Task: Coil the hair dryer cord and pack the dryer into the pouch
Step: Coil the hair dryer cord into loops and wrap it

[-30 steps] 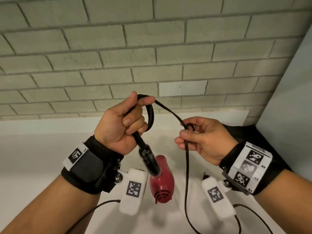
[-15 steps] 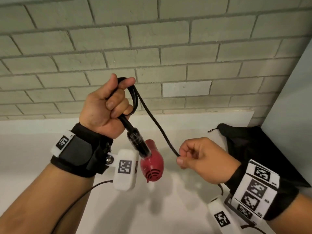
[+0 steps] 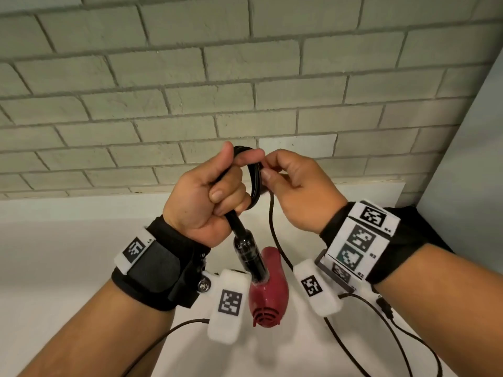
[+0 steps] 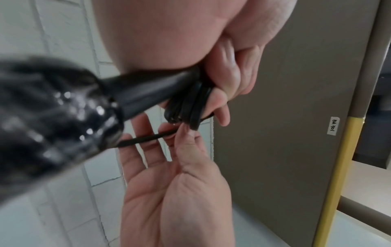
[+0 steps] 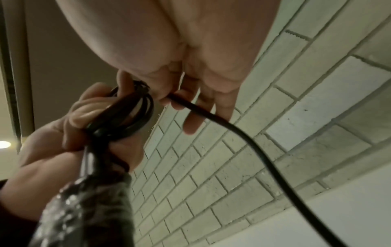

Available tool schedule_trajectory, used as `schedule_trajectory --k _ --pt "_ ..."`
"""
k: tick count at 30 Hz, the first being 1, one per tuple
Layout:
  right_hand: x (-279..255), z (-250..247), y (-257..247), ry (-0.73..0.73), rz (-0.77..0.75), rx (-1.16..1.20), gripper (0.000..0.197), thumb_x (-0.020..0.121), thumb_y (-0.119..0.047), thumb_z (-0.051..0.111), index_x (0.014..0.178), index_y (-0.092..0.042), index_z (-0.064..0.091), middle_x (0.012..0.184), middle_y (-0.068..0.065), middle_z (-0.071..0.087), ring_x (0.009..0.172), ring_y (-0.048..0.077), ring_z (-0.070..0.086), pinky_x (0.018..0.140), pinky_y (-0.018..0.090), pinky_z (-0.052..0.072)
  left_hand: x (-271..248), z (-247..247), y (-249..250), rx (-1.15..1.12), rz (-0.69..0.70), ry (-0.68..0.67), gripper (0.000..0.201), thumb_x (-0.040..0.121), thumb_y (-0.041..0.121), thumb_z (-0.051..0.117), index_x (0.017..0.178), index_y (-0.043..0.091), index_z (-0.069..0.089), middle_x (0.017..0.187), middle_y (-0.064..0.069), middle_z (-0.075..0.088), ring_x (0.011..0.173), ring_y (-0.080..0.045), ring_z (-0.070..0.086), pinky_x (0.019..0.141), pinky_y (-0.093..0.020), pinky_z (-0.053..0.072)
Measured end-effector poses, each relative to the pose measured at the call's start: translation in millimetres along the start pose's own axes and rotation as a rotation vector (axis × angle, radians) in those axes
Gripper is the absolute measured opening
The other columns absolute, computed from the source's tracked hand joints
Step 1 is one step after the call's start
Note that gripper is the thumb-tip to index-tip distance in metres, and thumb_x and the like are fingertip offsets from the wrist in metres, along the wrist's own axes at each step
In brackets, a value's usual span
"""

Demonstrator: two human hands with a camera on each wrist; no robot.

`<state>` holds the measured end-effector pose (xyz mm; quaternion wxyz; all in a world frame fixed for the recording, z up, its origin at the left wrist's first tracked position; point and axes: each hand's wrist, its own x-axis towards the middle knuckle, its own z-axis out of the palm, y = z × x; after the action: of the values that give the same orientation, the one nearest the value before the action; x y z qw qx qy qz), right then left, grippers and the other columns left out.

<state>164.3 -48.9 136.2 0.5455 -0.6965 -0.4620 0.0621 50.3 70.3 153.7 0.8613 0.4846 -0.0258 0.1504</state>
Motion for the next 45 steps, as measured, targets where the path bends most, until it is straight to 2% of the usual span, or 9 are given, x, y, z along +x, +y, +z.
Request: schedule_trajectory --k 3,8,15,19,25,30,36,39,45 --pt "-9 9 9 0.047 -0.054 -0.161 0.022 0.099 -0.026 0.049 0.085 -0.015 0.063 0.068 0.006 0.066 0.060 0.016 0.061 0.057 0.026 0.047 -1 0 0 0.020 0.036 0.026 0.045 0.094 0.036 0.039 0.107 0.003 0.067 0.037 0.011 0.036 0.031 -0.004 0.027 0.045 -0.020 0.031" --pt "-18 15 19 0.002 -0.022 -0.178 0.031 0.101 -0.027 0.042 0.082 -0.019 0.065 0.061 -0.003 0.062 0.055 0.011 0.054 0.056 0.031 0.043 -5 -2 -4 0.051 0.064 0.026 0.045 0.097 0.033 0.038 0.117 0.000 0.061 0.043 0.010 0.038 0.037 -0.006 0.025 0.051 -0.023 0.031" --pt "-15 6 1 -0.317 0.432 0.722 0.046 0.082 -0.043 0.046 0.048 -0.020 0.025 0.041 -0.005 0.017 0.044 0.013 0.006 0.046 0.024 0.004 -5 3 -10 -0.016 0.071 -0.061 0.045 0.094 0.032 0.040 0.118 0.000 0.060 0.042 0.010 0.040 0.036 -0.005 0.030 0.050 -0.022 0.035" --pt "-19 10 4 -0.109 0.287 0.599 0.034 0.093 -0.037 0.056 0.065 -0.020 0.046 0.053 -0.001 0.032 0.038 0.011 0.020 0.044 0.020 0.016 -2 3 -7 -0.114 0.069 -0.079 0.044 0.094 0.033 0.040 0.119 0.002 0.059 0.043 0.009 0.041 0.040 -0.009 0.020 0.052 -0.021 0.034" --pt "-24 5 13 0.286 -0.190 -0.109 0.021 0.094 -0.022 0.060 0.078 -0.010 0.068 0.059 0.001 0.063 0.056 0.012 0.058 0.053 0.020 0.044 -1 1 -5 -0.120 0.092 -0.055 0.043 0.094 0.034 0.040 0.117 0.003 0.060 0.043 0.009 0.041 0.040 -0.009 0.020 0.052 -0.020 0.037" --pt "-25 10 4 -0.033 0.098 0.042 0.026 0.100 -0.023 0.049 0.081 -0.016 0.065 0.052 -0.005 0.063 0.035 0.010 0.053 0.042 0.021 0.041 1 8 -9 -0.126 0.098 -0.004 0.048 0.096 0.034 0.037 0.126 -0.001 0.052 0.050 0.008 0.040 0.042 -0.006 0.034 0.057 -0.021 0.039" --pt "-31 1 -5 -0.334 0.177 -0.101 0.016 0.103 -0.020 0.039 0.118 -0.017 0.045 0.077 -0.009 0.068 0.050 0.019 0.069 0.055 0.025 0.054 4 9 -10 0.020 0.169 0.136 0.042 0.100 0.019 0.036 0.135 -0.003 0.044 0.065 0.005 0.041 0.055 -0.010 0.036 0.066 -0.026 0.037" --pt "-33 1 -11 -0.352 0.141 -0.277 0.012 0.102 -0.021 0.042 0.102 -0.018 0.053 0.064 -0.008 0.059 0.055 0.017 0.065 0.069 0.037 0.057 8 12 -11 0.144 0.238 0.218 0.037 0.100 0.012 0.037 0.134 -0.003 0.043 0.067 0.003 0.046 0.057 -0.011 0.040 0.066 -0.025 0.040" --pt "-26 -9 -22 -0.272 0.226 -0.152 0.033 0.100 -0.018 0.045 0.070 -0.017 0.058 0.052 -0.002 0.047 0.046 0.016 0.044 0.051 0.030 0.035 9 26 -30 0.725 0.376 0.219 0.043 0.097 0.013 0.043 0.140 0.014 0.040 0.067 0.006 0.054 0.062 -0.012 0.052 0.056 -0.029 0.046"
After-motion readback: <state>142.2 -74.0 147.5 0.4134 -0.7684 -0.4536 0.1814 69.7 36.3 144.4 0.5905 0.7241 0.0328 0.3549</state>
